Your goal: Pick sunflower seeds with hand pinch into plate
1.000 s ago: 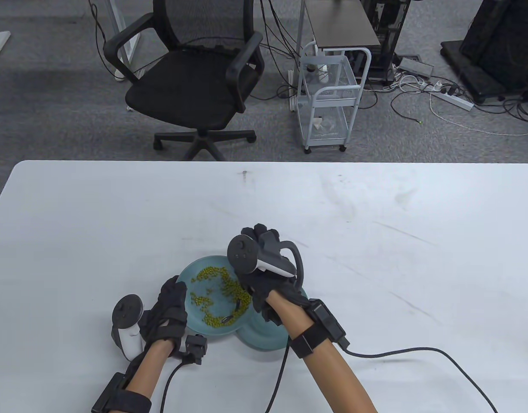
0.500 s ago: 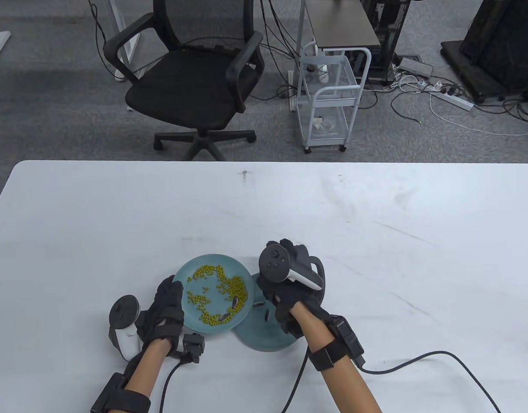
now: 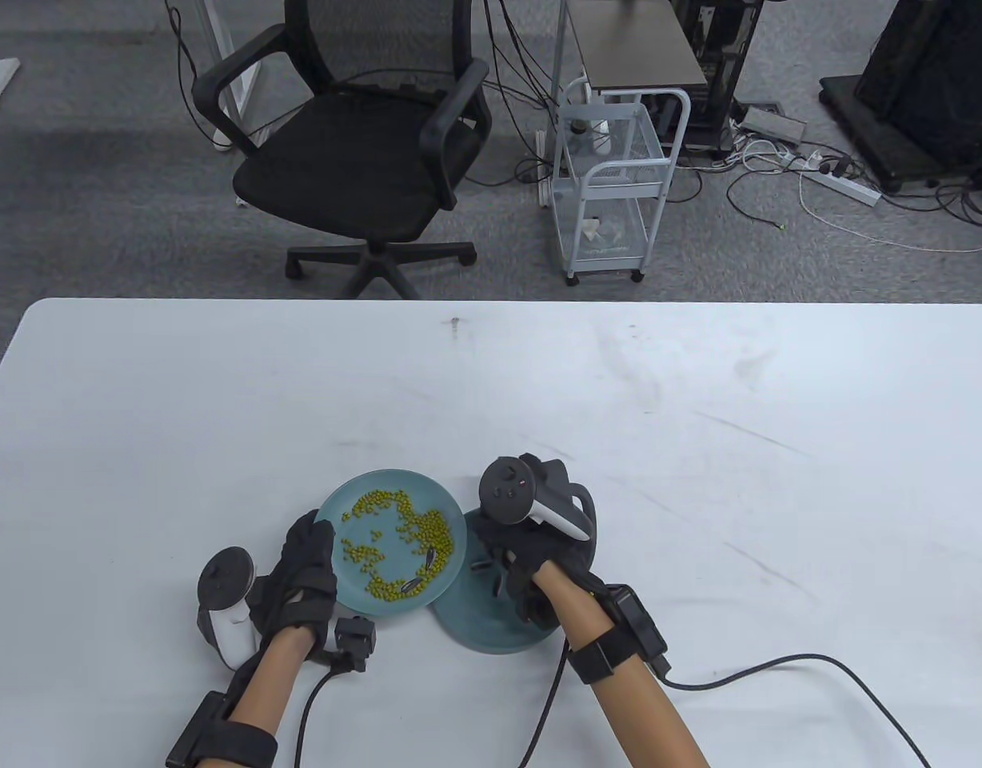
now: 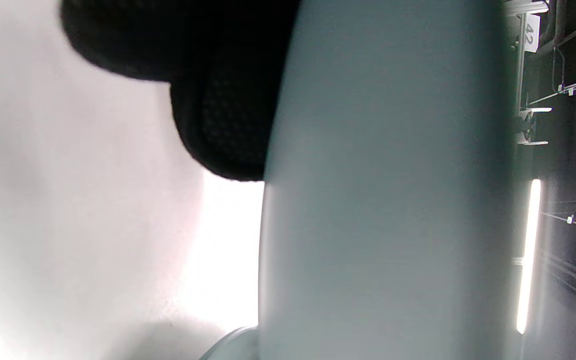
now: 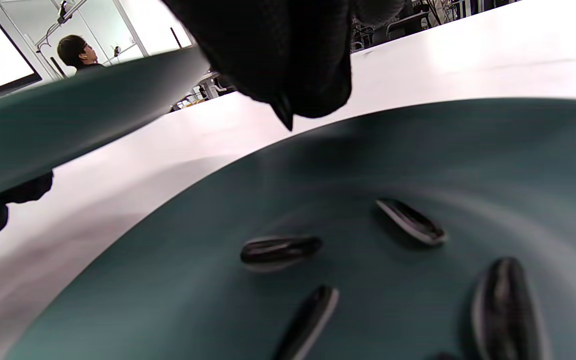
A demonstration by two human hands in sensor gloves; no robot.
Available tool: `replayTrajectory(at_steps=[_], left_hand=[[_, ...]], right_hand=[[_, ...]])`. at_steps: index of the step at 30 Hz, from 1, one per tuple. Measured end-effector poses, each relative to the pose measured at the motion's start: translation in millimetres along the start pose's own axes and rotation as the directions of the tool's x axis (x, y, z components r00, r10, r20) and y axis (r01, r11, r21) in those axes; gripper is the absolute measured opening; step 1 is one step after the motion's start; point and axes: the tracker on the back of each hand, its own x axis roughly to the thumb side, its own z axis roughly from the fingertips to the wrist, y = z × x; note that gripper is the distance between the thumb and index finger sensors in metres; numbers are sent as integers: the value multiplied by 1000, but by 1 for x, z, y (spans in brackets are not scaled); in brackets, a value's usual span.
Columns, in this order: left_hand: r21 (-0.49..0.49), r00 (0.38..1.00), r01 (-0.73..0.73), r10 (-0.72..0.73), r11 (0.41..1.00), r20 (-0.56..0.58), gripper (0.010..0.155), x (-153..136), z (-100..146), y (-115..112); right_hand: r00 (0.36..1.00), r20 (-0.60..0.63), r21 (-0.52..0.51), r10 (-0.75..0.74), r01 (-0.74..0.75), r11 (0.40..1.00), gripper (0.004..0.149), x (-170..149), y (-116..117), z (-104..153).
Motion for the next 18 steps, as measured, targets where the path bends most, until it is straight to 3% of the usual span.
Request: replayTrajectory(at_steps=[18], left_hand=[[1,1000,-11,11,1000,10,47,0,-1,0]], right_hand=[[1000,-6,-46,-28,27,999,36,1,-12,6]])
